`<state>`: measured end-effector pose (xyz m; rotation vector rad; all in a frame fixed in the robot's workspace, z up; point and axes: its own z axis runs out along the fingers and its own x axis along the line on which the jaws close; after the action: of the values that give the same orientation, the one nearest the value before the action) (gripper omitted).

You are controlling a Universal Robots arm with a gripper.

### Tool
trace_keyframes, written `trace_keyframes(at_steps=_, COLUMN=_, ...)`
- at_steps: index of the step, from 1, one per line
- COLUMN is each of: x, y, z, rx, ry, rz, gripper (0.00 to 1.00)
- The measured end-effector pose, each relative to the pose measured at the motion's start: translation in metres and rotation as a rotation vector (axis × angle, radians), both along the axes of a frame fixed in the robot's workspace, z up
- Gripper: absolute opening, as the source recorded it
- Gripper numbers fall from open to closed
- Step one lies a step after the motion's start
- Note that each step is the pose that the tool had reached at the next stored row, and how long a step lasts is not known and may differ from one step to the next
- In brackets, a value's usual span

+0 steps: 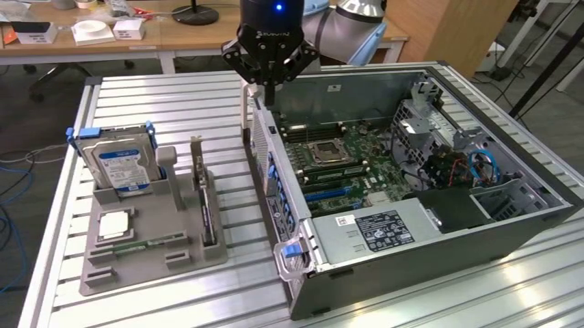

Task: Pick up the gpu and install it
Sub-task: 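Reach for the gpu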

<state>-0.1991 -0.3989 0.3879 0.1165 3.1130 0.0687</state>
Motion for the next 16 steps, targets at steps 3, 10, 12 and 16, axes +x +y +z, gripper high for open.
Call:
trace_keyframes(at_steps=3, x=-0.004, y=0.0, z=-0.0001, rx=0.0001, ry=-0.0001, rz=0.0, gripper=0.11)
trace_keyframes(at_steps=10, x=-0.014, y=0.0, z=-0.0003, rx=0.0001, ry=-0.0001, rz=0.0, gripper=0.11)
trace_keyframes(at_steps=12, x=-0.016, y=0.0, z=-0.0004, rx=0.0001, ry=-0.0001, rz=0.0, gripper=0.11)
trace_keyframes(at_steps=16, x=-0.024, y=0.0, z=-0.0006, rx=0.0001, ry=-0.0001, rz=0.0, gripper=0.11)
